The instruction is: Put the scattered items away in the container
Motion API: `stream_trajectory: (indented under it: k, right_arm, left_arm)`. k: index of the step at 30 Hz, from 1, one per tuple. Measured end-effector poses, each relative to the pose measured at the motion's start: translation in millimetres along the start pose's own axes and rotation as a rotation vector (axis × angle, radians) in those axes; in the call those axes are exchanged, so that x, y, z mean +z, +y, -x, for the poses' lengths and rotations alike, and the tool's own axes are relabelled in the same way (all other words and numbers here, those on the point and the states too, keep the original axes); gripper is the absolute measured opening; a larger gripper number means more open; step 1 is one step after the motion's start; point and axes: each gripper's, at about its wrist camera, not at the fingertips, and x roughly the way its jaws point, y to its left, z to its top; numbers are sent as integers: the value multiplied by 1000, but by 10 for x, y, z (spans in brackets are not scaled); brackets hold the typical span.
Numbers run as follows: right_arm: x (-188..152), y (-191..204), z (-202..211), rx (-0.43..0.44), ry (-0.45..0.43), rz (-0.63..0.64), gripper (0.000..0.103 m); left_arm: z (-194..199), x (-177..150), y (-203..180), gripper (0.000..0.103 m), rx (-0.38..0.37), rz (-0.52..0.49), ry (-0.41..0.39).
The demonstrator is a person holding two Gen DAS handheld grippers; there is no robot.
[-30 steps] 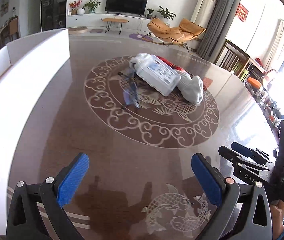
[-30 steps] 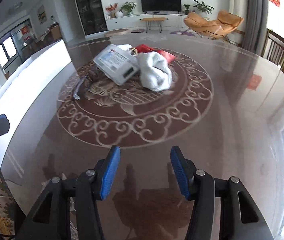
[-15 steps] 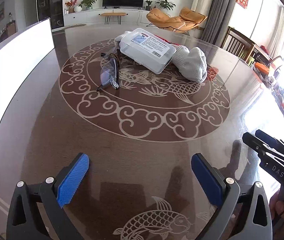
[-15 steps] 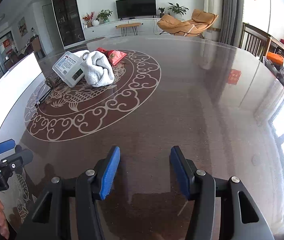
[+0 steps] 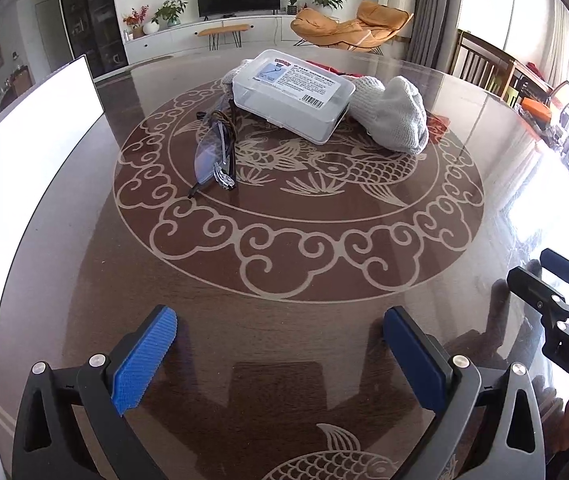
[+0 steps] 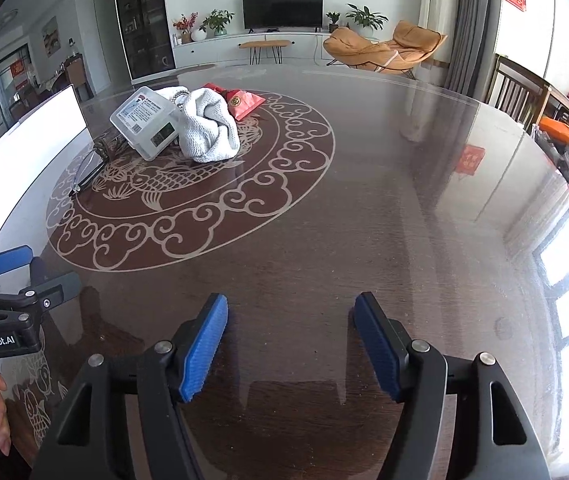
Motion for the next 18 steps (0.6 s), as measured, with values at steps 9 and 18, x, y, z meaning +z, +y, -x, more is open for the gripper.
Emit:
stream_trajectory:
  k: [9,18]
  right_arm:
    - [1,9,2,4,2,2,70]
    - [4,3,4,3,2,2,70]
  left_arm:
    - [6,-7,-1,103,0,-1,0]
    - [11,-6,-4,103,-1,-1,-1]
